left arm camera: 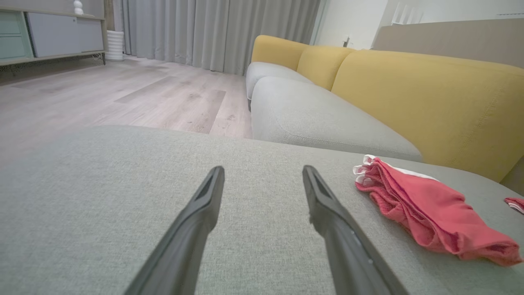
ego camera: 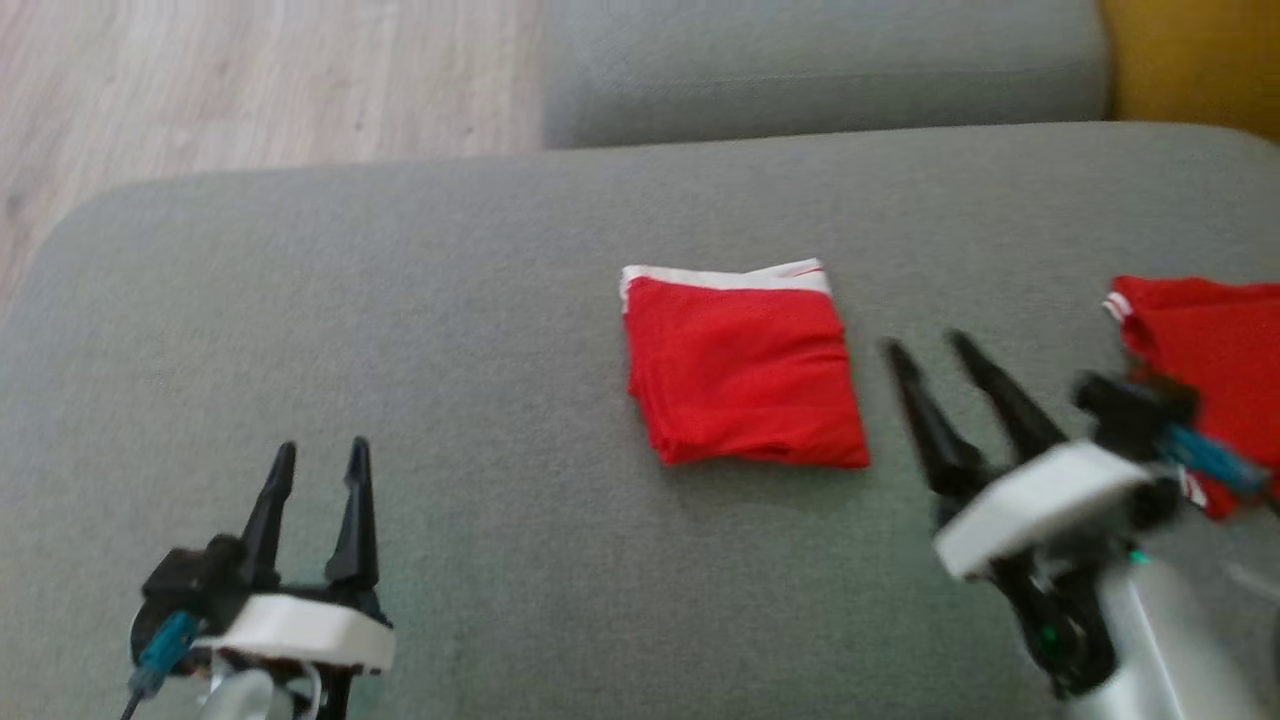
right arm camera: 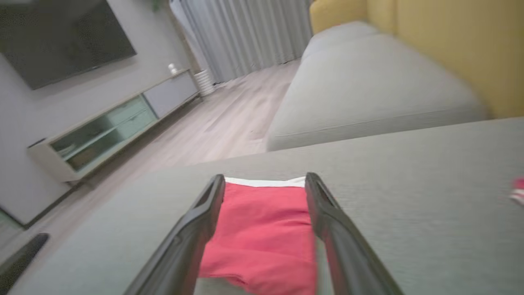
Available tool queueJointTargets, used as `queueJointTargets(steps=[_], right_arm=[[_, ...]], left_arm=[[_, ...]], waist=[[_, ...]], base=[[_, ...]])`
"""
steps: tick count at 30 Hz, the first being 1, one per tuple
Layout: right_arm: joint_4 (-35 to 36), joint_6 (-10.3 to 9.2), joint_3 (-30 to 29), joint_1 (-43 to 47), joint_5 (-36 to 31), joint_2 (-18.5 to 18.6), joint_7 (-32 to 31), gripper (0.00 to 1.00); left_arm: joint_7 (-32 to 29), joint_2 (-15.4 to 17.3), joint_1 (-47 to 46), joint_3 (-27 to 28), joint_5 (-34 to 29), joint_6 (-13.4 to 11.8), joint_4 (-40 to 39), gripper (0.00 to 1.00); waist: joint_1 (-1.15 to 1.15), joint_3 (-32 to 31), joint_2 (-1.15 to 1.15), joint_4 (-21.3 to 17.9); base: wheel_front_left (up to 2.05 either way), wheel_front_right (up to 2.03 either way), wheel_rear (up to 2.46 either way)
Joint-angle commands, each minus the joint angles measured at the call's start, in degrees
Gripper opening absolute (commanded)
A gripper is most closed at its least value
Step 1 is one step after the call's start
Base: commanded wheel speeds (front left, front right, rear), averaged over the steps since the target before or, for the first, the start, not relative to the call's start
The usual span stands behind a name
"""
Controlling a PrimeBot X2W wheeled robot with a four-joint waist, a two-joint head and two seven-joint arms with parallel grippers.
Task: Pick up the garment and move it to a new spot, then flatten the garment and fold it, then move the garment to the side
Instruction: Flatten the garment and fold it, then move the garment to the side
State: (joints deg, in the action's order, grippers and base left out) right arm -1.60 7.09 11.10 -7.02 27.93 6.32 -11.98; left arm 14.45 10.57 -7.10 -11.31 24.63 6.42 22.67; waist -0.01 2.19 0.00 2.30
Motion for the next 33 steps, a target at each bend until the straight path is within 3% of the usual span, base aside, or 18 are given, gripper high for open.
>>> queueJointTargets(steps=[1, 5, 12, 19, 33], right_arm=[[2.2, 0.40, -0.3, -0.5, -2.1, -0.5, 1.4, 1.00], [1.4, 0.40, -6.7, 3.2, -9.3, -1.4, 4.8, 1.00], [-3.7, 0.40, -8.5, 4.5, -17.8, 1.2, 8.6, 1.00], [-8.9, 0.40, -7.4, 2.7, -18.0, 1.7, 11.5, 1.00], [-11.2, 0.40, -5.0, -0.6, -15.9, 1.8, 11.9, 1.00]], left_arm=[[0.5, 1.5, -1.3, 2.6, -0.5, -0.5, -2.0, 1.00], [0.5, 1.9, 0.5, 4.0, -1.1, -0.6, -2.2, 1.00], [0.5, 2.0, 1.5, 4.3, -2.4, -1.5, -2.9, 1.00], [0.5, 1.9, 1.5, 4.0, -2.3, -1.8, -2.8, 1.00], [0.4, 2.0, 1.5, 3.1, -1.7, -1.9, -3.0, 1.00]], waist=[[0.01, -1.3, 0.00, -1.3], [0.01, -2.5, 0.00, -2.7], [0.01, -3.0, 0.00, -3.8], [0.01, -3.1, 0.00, -4.0], [0.01, -2.7, 0.00, -2.8]], base=[[0.00, 0.00, 0.00], [0.00, 0.00, 0.00], [0.00, 0.00, 0.00], [0.00, 0.00, 0.00], [0.00, 0.00, 0.00]])
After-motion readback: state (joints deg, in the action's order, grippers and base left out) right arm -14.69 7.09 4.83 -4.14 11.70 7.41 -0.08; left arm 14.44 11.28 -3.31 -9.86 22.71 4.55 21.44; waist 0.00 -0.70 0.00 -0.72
